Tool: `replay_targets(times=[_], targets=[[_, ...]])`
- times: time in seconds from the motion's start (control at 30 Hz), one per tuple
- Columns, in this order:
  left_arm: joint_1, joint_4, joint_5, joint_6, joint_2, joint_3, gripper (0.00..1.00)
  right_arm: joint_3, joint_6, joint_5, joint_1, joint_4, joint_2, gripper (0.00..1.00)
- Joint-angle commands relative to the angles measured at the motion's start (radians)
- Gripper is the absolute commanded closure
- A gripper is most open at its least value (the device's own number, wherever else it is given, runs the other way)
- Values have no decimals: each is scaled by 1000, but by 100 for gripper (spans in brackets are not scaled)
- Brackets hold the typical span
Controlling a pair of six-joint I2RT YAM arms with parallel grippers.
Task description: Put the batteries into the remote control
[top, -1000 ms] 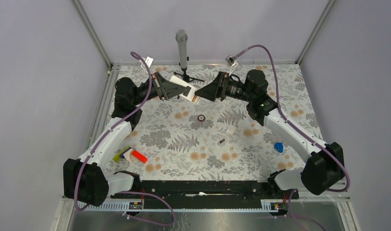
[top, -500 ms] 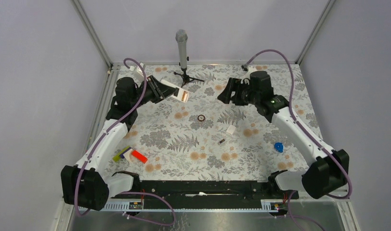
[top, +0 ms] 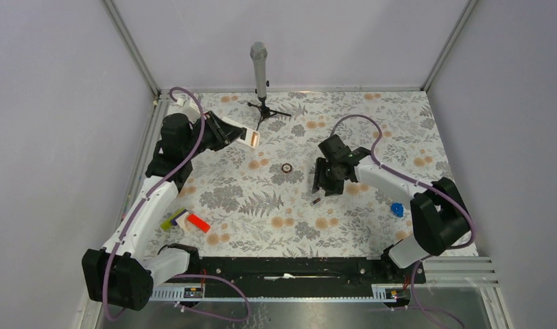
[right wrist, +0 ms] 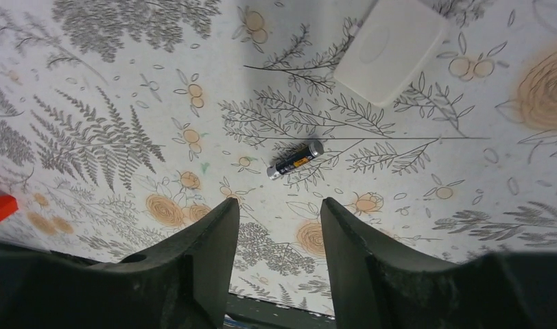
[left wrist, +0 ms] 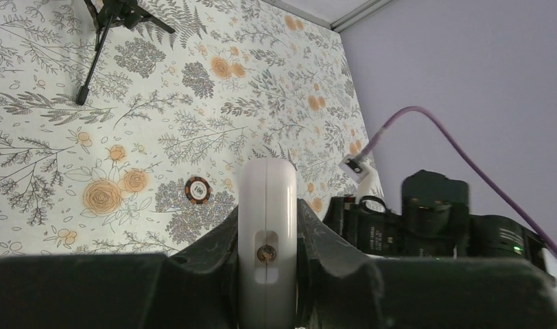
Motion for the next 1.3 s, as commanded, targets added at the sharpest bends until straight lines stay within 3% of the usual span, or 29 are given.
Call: replay_targets(times=[0.0,0.17,0.43,1.0,1.17,1.27], targets=[[5,76,5,8,-37,0,100,-11,193,-27,6,8,59,47],[5,99,13,-2,-43,-18,100,-45,264,-78,6,52,74,48],[5,146,9,-13,-62,-53,100,-12,310,-32,6,44,142,50],[5,151,3,-9,-77,-69,100,68,347,-4,6,-37,293,68],[5,151,-1,-6,-84,-77,100,69,317,14,5,-47,304,82],[5,150,2,-5,-82,-86,100,75,284,43,6,-41,277,84]])
